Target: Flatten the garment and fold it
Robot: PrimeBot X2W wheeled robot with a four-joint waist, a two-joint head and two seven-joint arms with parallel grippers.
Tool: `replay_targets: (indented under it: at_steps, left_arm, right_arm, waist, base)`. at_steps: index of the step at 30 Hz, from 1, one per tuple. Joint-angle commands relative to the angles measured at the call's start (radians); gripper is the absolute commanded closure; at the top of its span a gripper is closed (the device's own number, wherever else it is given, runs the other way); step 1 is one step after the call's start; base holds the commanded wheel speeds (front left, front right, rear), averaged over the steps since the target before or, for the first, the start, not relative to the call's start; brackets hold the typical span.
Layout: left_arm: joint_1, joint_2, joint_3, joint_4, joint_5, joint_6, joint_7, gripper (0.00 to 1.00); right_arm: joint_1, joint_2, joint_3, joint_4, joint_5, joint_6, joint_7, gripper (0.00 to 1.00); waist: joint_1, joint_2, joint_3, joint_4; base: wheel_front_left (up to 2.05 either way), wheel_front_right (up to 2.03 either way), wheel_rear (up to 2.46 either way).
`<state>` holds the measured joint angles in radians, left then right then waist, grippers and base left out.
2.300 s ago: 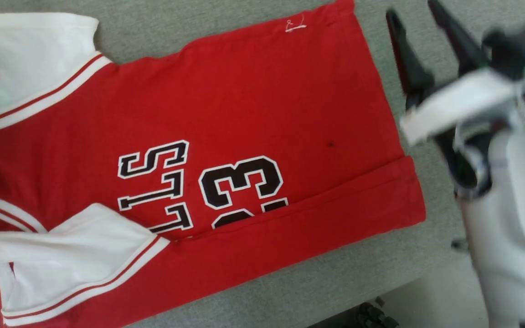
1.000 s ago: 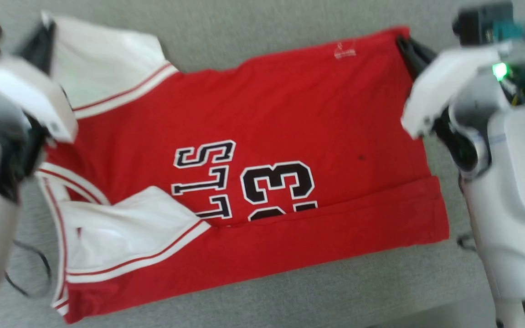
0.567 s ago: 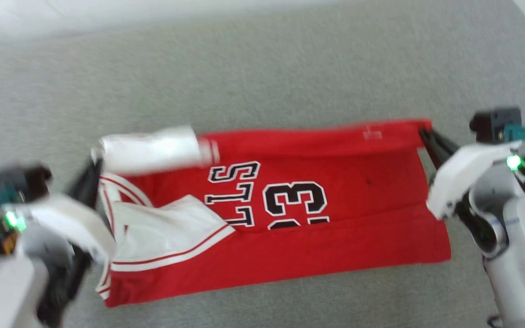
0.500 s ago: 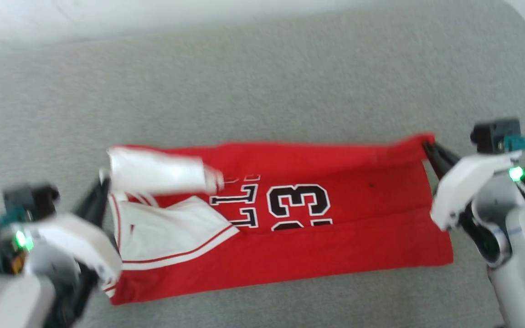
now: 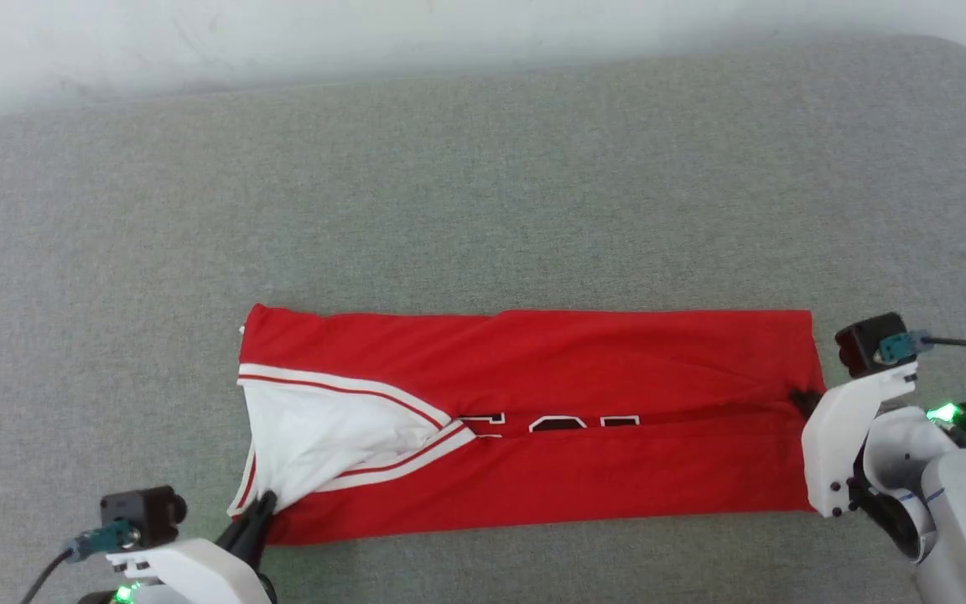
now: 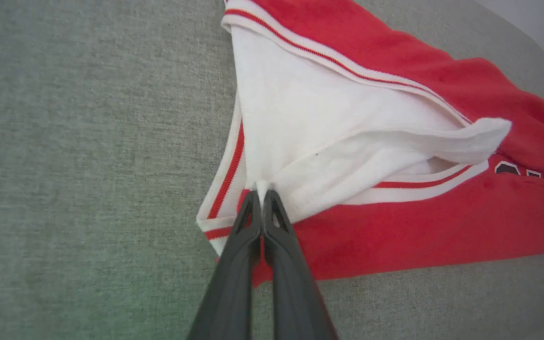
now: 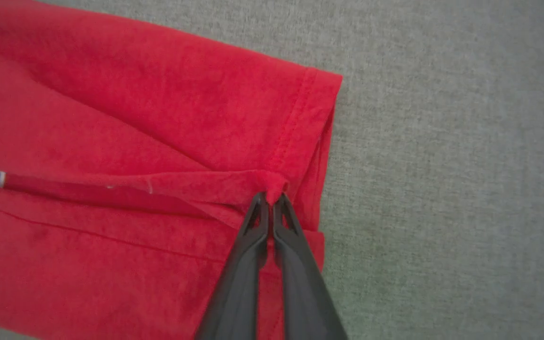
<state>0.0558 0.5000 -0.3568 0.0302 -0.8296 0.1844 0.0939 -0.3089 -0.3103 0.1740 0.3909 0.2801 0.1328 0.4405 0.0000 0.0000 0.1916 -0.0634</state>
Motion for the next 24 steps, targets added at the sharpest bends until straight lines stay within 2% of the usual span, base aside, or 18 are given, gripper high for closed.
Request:
replay_targets:
  at_steps: [1,4,5,6,7,8,9,13,17,21,24]
  left_arm:
    - [-0.008,-0.011,-0.011,0.030,-0.007,-0.017,-0.008,1.00]
    - [-0.021,-0.021,-0.022,0.060,-0.007,-0.031,-0.011,1.00]
    - [-0.028,-0.025,-0.026,0.074,-0.005,-0.036,-0.014,1.00]
    - [-0.034,-0.028,-0.030,0.089,-0.003,-0.040,-0.016,1.00]
    - [-0.039,-0.032,-0.034,0.101,-0.001,-0.043,-0.019,0.60]
    - [-0.044,-0.037,-0.039,0.109,0.001,-0.047,-0.022,0.13]
    - [-0.047,-0.042,-0.042,0.113,0.002,-0.052,-0.027,0.00]
    - [-0.049,-0.053,-0.043,0.107,0.026,-0.053,-0.084,0.00]
    - [-0.052,-0.056,-0.036,0.079,0.087,-0.037,-0.189,0.00]
    - [-0.069,-0.062,-0.023,0.061,0.158,-0.007,-0.297,0.00]
    - [-0.102,-0.066,-0.015,0.061,0.229,0.015,-0.337,0.00]
  right_arm:
    - [0.006,0.003,0.010,0.022,-0.011,-0.002,0.004,1.00]
    - [0.002,0.003,0.017,0.041,-0.018,-0.002,0.001,1.00]
    - [0.001,0.006,0.016,0.048,-0.017,-0.002,-0.001,0.91]
    - [0.001,0.011,0.014,0.054,-0.013,-0.002,0.000,0.60]
    - [0.002,0.016,0.012,0.057,-0.006,-0.002,0.001,0.09]
    - [0.004,0.021,0.006,0.059,0.001,-0.002,0.001,0.00]
    - [0.008,0.027,-0.002,0.057,0.009,-0.002,0.001,0.00]
    - [0.045,0.050,-0.042,0.017,0.042,-0.002,-0.008,0.00]
    - [0.111,0.084,-0.111,-0.069,0.056,-0.002,-0.039,0.00]
    - [0.177,0.136,-0.189,-0.166,0.042,-0.002,-0.085,0.00]
    - [0.210,0.183,-0.240,-0.234,0.014,-0.002,-0.125,0.00]
  waist:
    - [0.0000,0.0000,0.006,0.006]
    - [0.0000,0.0000,0.007,0.009]
    - [0.0000,0.0000,0.006,0.010]
    - [0.0000,0.0000,0.005,0.011]
    - [0.0000,0.0000,0.002,0.011]
    - [0.0000,0.0000,-0.002,0.011]
    - [0.0000,0.0000,-0.008,0.011]
    - [0.0000,0.0000,-0.036,0.012]
    - [0.0000,0.0000,-0.062,0.017]
    - [0.0000,0.0000,-0.078,0.023]
    - [0.0000,0.0000,-0.084,0.029]
  base:
    - [0.00,0.00,0.00]
    - [0.00,0.00,0.00]
    - [0.00,0.00,0.00]
    - [0.00,0.00,0.00]
    - [0.00,0.00,0.00]
    - [0.00,0.00,0.00]
    - [0.00,0.00,0.00]
    - [0.00,0.00,0.00]
    - [0.00,0.00,0.00]
    - [0.00,0.00,0.00]
    - [0.00,0.00,0.00]
